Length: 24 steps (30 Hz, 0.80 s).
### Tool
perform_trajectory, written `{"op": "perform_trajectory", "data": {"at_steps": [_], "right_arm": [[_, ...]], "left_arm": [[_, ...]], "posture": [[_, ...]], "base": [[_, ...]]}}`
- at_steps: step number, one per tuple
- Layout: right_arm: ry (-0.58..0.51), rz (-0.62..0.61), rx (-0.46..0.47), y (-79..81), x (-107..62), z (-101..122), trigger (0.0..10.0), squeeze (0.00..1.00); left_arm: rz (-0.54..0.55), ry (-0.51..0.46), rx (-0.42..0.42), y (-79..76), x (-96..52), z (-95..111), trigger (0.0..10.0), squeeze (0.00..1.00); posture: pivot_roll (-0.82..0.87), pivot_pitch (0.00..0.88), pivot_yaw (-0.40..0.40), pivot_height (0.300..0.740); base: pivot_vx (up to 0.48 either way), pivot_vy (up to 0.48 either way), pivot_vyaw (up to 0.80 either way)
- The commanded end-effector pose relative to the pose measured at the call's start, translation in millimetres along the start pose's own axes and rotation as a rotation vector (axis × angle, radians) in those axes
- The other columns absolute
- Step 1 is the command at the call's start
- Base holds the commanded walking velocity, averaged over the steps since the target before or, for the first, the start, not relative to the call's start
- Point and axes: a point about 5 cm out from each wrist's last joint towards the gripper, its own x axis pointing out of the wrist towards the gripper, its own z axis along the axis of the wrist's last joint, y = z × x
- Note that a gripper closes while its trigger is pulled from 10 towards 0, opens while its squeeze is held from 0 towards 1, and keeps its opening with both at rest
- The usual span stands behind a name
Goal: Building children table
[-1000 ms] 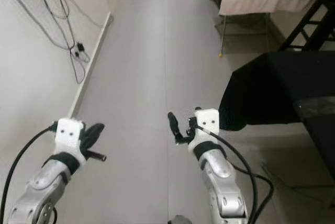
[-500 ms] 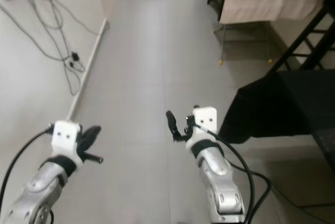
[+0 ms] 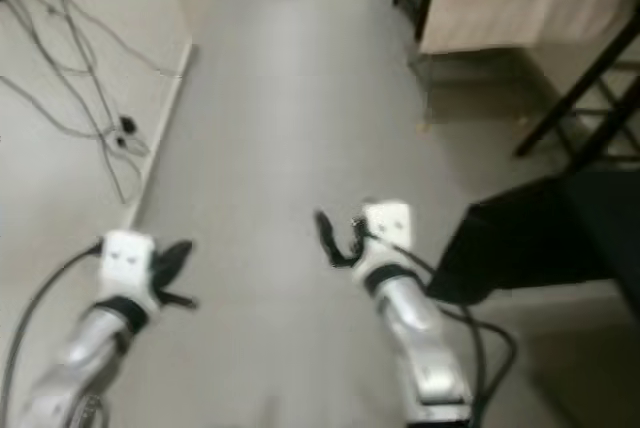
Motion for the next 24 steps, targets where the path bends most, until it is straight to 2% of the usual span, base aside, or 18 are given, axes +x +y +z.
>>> {"op": "perform_trajectory", "data": {"at_steps": [1,9,15,24], "right_arm": [[0.018,-0.029,-0.004,-7.4,-3.2,-3.4,10.0,0.0],[0.017,-0.018,-0.004,-6.3,-2.2,-3.3,10.0,0.0],[0.011,-0.001,-0.008,-5.5,-1.6,-2.1,10.0,0.0],[-0.025,0.048,-0.043,-0.7,1.0,5.1,10.0,0.0]], "left_arm": [[-0.018,0.0,-0.01,-4.2,1.6,0.2,10.0,0.0],[-0.015,0.003,-0.007,-3.8,1.4,-0.4,10.0,0.0],[-0.02,0.001,-0.023,-2.7,2.2,-0.2,10.0,0.0],[0.042,-0.028,-0.02,10.4,11.1,7.9,10.0,0.0]], "posture": [[0.01,0.142,0.031,0.74],[0.01,0.143,0.025,0.74],[0.01,0.144,0.027,0.74],[0.0,0.14,0.023,0.74]], "base": [[0.412,0.0,-0.8],[0.399,0.0,-0.8],[0.0,0.0,-0.8],[0.0,0.0,-0.8]]}}
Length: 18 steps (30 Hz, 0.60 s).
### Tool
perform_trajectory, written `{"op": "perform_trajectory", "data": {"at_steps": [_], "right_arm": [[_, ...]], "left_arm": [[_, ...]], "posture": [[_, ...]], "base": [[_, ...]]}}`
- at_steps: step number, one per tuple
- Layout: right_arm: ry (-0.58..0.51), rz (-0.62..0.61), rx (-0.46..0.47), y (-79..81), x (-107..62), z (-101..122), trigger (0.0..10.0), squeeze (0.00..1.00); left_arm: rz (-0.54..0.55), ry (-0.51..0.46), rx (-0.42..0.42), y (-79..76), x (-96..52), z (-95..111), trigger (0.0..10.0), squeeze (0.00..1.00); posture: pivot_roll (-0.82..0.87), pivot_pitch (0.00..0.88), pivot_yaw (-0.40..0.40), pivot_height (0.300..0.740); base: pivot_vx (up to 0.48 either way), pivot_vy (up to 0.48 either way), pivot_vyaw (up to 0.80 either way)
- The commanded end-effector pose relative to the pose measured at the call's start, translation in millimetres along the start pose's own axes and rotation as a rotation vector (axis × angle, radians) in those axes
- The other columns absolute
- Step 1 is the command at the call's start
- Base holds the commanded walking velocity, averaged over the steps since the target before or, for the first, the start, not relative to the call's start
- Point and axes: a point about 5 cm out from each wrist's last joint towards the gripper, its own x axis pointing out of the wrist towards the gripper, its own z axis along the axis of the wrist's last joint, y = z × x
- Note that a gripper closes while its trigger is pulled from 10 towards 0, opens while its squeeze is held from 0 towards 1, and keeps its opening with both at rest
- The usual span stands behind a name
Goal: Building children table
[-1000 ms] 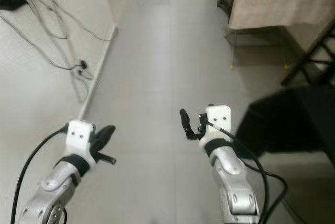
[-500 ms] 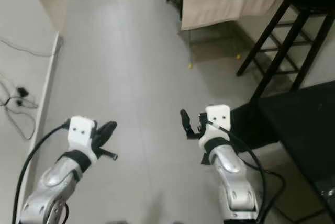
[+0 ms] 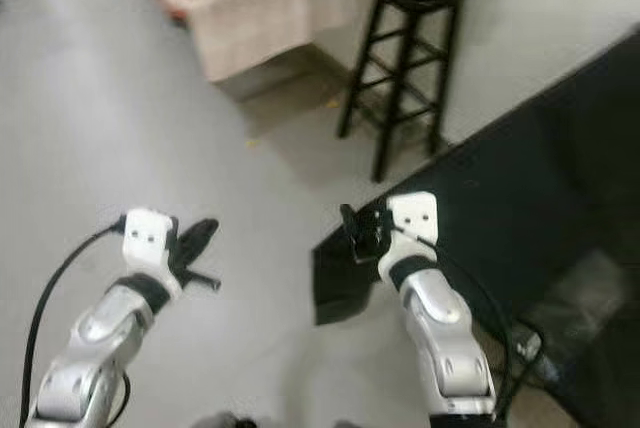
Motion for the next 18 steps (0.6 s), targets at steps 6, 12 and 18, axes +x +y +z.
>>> {"op": "perform_trajectory", "data": {"at_steps": [6,12,18], "right_arm": [[-0.017,0.066,-0.023,10.2,0.5,0.9,10.0,0.0],[-0.05,0.122,-0.028,18.2,1.1,5.9,10.0,0.0],[-0.068,0.16,-0.027,24.5,3.0,8.7,10.0,0.0]], "left_arm": [[0.028,0.019,0.008,3.9,-1.3,-5.8,10.0,0.0],[0.021,0.015,0.009,4.1,0.5,-5.4,10.0,0.0],[0.021,0.006,0.019,5.0,4.6,-3.7,10.0,0.0]], "posture": [[-0.01,0.138,0.024,0.74],[-0.02,0.13,0.027,0.74],[-0.02,0.123,0.029,0.74]], "base": [[0.0,0.0,-0.8],[0.0,0.0,-0.8],[0.0,0.0,-0.8]]}}
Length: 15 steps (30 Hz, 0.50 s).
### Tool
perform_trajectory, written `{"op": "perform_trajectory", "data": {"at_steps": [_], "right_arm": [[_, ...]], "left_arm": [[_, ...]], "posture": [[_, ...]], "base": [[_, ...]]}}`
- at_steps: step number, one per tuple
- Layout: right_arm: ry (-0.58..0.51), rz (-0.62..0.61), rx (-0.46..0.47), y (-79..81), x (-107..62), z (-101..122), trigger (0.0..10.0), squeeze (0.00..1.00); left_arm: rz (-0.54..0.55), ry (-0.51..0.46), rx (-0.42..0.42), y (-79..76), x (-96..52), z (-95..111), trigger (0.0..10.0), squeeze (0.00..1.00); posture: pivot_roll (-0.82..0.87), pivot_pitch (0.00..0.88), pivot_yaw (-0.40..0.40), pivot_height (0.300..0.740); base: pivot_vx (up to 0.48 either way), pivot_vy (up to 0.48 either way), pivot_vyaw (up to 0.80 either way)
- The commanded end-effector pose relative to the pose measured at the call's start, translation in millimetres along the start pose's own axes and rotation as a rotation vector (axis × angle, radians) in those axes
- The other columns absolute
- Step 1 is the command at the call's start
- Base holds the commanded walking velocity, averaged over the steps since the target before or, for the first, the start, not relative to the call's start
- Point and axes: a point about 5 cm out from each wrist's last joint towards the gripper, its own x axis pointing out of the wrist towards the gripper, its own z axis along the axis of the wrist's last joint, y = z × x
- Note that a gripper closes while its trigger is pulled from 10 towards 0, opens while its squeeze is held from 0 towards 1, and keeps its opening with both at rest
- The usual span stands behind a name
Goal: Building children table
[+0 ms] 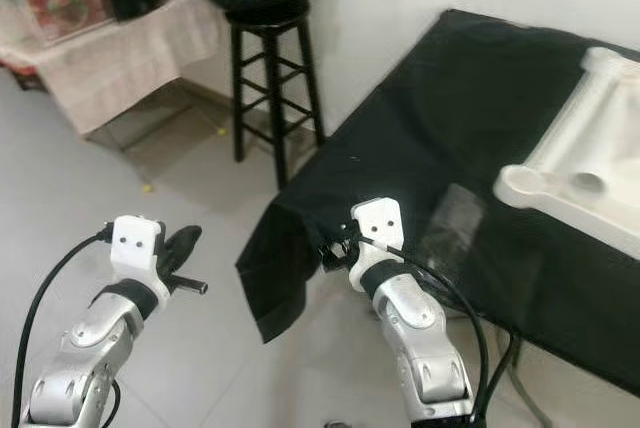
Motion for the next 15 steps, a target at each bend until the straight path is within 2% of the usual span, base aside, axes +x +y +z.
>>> {"op": "perform_trajectory", "data": {"at_steps": [1,6,11,15], "right_arm": [[-0.029,0.036,-0.003,7.5,2.1,4.4,10.0,0.0],[-0.042,0.061,0.0,10.8,1.5,5.3,10.0,0.0],[-0.087,0.1,0.024,15.4,3.3,13.9,10.0,0.0],[-0.096,0.098,0.033,14.4,4.9,17.1,10.0,0.0]], "left_arm": [[0.012,0.01,0.017,4.5,-0.8,-2.7,10.0,0.0],[0.007,0.008,0.016,4.4,-1.8,-2.5,10.0,0.0],[0.02,-0.03,-0.056,7.1,-1.5,3.3,10.0,0.0],[0.043,-0.054,-0.061,10.7,-0.2,7.6,10.0,0.0]], "posture": [[-0.02,0.123,0.029,0.74],[-0.02,0.121,0.028,0.74],[-0.02,0.124,0.031,0.74],[-0.02,0.126,0.03,0.74]], "base": [[0.0,0.0,-0.8],[0.0,0.0,-0.8],[0.0,0.0,-0.8],[0.0,0.0,-0.8]]}}
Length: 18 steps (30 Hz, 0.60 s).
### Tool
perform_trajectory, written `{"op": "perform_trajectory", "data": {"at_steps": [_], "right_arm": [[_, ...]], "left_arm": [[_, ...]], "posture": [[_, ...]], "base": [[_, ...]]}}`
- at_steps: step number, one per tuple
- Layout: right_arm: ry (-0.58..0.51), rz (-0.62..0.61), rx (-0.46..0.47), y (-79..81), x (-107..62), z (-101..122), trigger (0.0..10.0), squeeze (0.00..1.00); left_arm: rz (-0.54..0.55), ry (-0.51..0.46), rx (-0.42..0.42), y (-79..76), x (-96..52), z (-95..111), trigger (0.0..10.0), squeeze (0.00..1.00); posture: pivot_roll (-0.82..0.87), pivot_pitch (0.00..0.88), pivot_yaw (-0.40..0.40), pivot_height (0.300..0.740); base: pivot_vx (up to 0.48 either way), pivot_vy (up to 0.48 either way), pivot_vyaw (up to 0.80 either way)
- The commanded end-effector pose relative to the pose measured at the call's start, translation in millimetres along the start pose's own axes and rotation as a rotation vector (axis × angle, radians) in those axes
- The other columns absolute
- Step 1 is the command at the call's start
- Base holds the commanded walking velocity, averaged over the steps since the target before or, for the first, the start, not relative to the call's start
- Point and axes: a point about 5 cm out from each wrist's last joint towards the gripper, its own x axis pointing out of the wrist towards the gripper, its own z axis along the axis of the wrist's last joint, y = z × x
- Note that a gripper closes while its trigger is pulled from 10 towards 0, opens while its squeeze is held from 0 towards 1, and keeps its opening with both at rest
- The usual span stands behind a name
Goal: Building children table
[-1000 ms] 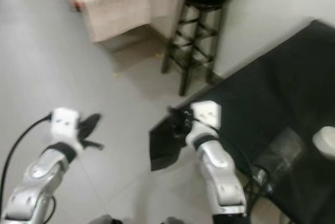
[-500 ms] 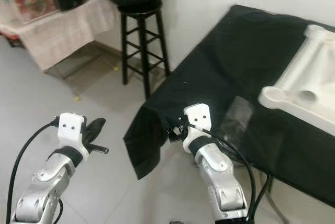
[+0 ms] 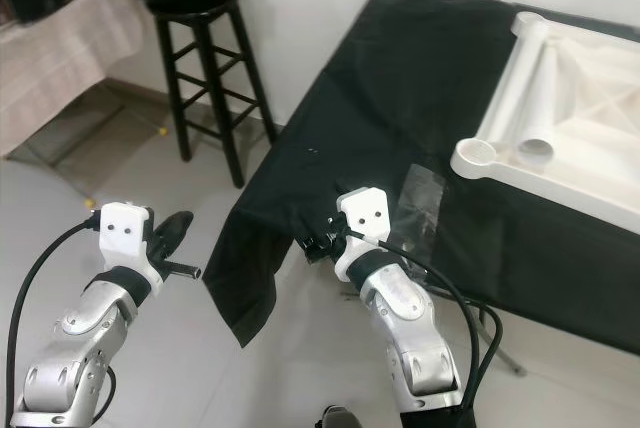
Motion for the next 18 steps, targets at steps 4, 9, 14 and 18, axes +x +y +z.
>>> {"op": "perform_trajectory", "data": {"at_steps": [4,9,14,18], "right_arm": [[-0.057,0.01,-0.007,2.9,7.9,13.1,10.0,0.0],[-0.08,-0.015,-0.012,-5.4,12.2,20.9,10.0,0.0],[-0.088,-0.019,-0.017,-7.2,13.4,24.0,10.0,0.0],[-0.093,-0.014,-0.022,-7.2,14.4,26.3,10.0,0.0]], "left_arm": [[0.086,-0.042,-0.066,21.1,-2.3,10.3,10.0,0.0],[0.121,-0.108,0.0,30.2,3.0,32.6,10.0,0.0],[0.135,-0.12,0.024,32.5,3.7,35.7,10.0,0.0],[0.136,-0.115,0.033,28.7,3.9,31.9,10.0,0.0]], "posture": [[-0.01,0.125,0.036,0.74],[0.0,0.125,0.034,0.74],[0.0,0.128,0.032,0.74],[0.0,0.129,0.029,0.74]], "base": [[0.0,0.0,-0.8],[0.0,0.0,-0.8],[0.0,0.0,-0.8],[0.0,0.0,-0.8]]}}
